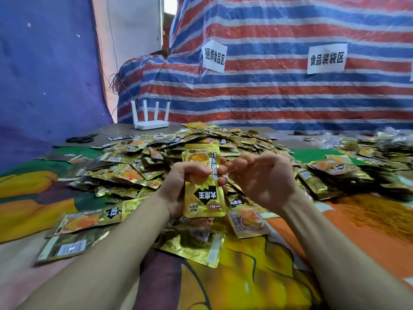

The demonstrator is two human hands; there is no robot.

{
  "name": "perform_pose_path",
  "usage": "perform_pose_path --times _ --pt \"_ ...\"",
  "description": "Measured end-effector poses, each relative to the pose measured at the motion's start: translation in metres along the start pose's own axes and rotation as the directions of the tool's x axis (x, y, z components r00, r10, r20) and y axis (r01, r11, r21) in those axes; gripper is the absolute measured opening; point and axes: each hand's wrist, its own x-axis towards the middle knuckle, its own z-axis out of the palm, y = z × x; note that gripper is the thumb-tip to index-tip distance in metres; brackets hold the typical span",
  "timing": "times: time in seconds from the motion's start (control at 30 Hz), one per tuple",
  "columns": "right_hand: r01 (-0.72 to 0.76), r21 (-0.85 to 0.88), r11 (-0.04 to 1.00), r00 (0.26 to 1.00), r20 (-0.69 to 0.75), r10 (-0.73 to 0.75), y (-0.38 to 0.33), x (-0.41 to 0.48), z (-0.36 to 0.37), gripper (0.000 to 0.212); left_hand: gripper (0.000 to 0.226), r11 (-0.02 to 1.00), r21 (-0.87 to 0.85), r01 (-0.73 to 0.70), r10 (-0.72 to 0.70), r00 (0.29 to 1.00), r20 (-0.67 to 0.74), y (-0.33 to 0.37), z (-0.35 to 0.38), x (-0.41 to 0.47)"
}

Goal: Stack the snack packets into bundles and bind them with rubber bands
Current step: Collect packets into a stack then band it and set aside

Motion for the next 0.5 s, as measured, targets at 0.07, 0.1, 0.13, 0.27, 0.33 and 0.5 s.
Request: perform_pose_path --times 0.07,0.1,0.13,0.27,0.33,0.5 --pt "0.064 0.136 0.989 0.998 0.001 -0.065 -0.0014 -0.0013 0.002 0.008 0.042 1.0 -0.007 0.008 -0.008 1.0 0.018 -0.0004 0.0007 0.0013" --pt "0.082 0.175 0.981 0.996 0.004 -0.084 -0.0021 -0.002 0.0023 0.005 0.042 1.0 -0.018 0.009 -0.009 1.0 0.023 -0.0003 0.0007 0.0014" --pt "0.091 0.197 0.976 0.996 0.004 -0.093 -0.0027 -0.0026 0.0025 0.006 0.041 1.0 -0.022 0.006 -0.005 1.0 0.03 0.0001 0.0004 0.0016" --pt "0.106 0.05 0.993 0.994 -0.014 -0.106 0.0002 -0.0001 0.004 0.032 0.04 1.0 -0.001 0.01 -0.01 1.0 0.014 0.0 -0.002 0.0027" --pt "0.093 -0.04 0.995 0.996 -0.009 -0.093 0.0032 0.0015 0.0035 0.037 0.033 0.998 0.056 0.041 -0.038 0.998 -0.054 -0.0004 -0.0033 0.0026" --pt "0.113 -0.433 0.895 0.984 -0.077 -0.161 0.0065 -0.0004 -0.0057 0.054 0.019 0.994 0.111 0.02 0.027 0.916 -0.401 0.001 -0.0028 0.0045"
